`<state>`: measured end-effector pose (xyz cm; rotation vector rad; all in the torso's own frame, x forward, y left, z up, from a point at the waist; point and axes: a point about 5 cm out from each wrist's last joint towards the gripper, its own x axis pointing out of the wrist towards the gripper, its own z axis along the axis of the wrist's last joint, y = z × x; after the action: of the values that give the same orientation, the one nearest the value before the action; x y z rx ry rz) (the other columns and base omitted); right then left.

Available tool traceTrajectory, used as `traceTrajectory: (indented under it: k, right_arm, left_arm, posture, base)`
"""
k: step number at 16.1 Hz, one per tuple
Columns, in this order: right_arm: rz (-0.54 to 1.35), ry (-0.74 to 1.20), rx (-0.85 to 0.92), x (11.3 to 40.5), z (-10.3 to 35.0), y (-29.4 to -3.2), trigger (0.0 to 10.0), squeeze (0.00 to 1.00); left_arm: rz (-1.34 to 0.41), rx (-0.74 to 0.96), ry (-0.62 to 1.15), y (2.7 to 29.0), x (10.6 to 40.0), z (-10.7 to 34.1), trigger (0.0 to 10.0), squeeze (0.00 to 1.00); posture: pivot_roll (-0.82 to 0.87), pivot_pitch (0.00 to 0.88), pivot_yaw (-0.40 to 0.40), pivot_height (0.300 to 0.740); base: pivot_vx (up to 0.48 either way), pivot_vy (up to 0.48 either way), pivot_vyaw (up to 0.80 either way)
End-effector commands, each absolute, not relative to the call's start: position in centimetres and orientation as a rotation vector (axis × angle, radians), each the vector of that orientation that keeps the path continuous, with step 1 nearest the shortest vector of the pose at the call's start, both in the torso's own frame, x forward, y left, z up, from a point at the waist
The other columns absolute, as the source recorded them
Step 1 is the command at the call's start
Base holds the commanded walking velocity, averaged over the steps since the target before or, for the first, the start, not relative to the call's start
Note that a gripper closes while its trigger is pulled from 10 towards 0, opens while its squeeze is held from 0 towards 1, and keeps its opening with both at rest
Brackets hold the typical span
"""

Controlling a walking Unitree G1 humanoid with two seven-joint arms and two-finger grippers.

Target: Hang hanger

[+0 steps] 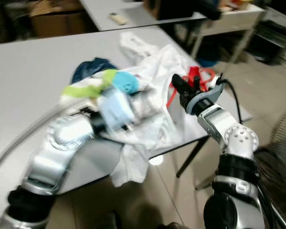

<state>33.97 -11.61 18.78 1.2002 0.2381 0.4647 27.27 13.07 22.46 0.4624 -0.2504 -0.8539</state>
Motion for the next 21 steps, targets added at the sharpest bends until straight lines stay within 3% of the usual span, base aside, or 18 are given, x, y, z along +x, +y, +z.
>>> traceTrajectory:
  k: [1, 2, 3, 9, 12, 16, 21]
  right_arm:
    - [0.527, 0.207, 1.166, 33.3, 19.6, -11.6, 10.0, 0.0]
    - [0.561, 0.192, 1.158, 32.8, 19.9, -11.8, 10.0, 0.0]
    - [0.611, 0.164, 1.151, 31.9, 20.5, -11.9, 10.0, 0.0]
    - [0.821, 0.091, 1.096, 28.5, 23.2, -11.8, 10.0, 0.0]
    - [0.868, 0.084, 1.113, 27.5, 23.6, -11.1, 10.0, 0.0]
    - [0.851, 0.114, 1.13, 26.6, 22.8, -10.9, 10.0, 0.0]
    - [0.783, 0.227, 1.001, 25.2, 20.4, -11.2, 10.0, 0.0]
  left_arm:
    - [-0.719, 0.39, -0.197, 15.0, 27.8, 22.5, 10.0, 0.21]
    - [-0.591, 0.313, -0.149, 17.0, 28.0, 22.3, 10.0, 0.0]
    - [-0.489, 0.234, -0.086, 18.4, 27.5, 21.7, 10.0, 0.0]
    - [-0.269, -0.035, 0.022, 19.3, 24.5, 20.2, 10.0, 0.0]
    - [-0.214, -0.051, 0.064, 19.4, 23.9, 19.8, 10.0, 0.0]
    - [-0.264, 0.014, 0.062, 18.0, 23.6, 19.6, 10.0, 0.0]
    - [-0.268, 0.089, 0.099, 16.8, 23.0, 17.9, 10.0, 0.0]
  posture:
    - [0.14, 0.053, -0.05, 0.74]
    - [0.13, 0.051, -0.049, 0.74]
    - [0.13, 0.053, -0.049, 0.74]
    - [0.14, 0.054, -0.081, 0.74]
    - [0.14, 0.05, -0.089, 0.74]
    - [0.14, 0.065, -0.088, 0.74]
    - [0.14, 0.089, -0.095, 0.74]
  base:
    - [0.0, 0.0, 0.78]
    - [0.0, 0.0, 0.79]
    - [0.0, 0.0, 0.79]
    - [0.0, 0.0, 0.79]
    - [0.0, 0.0, 0.79]
    - [0.0, 0.0, 0.79]
    - [0.0, 0.0, 0.79]
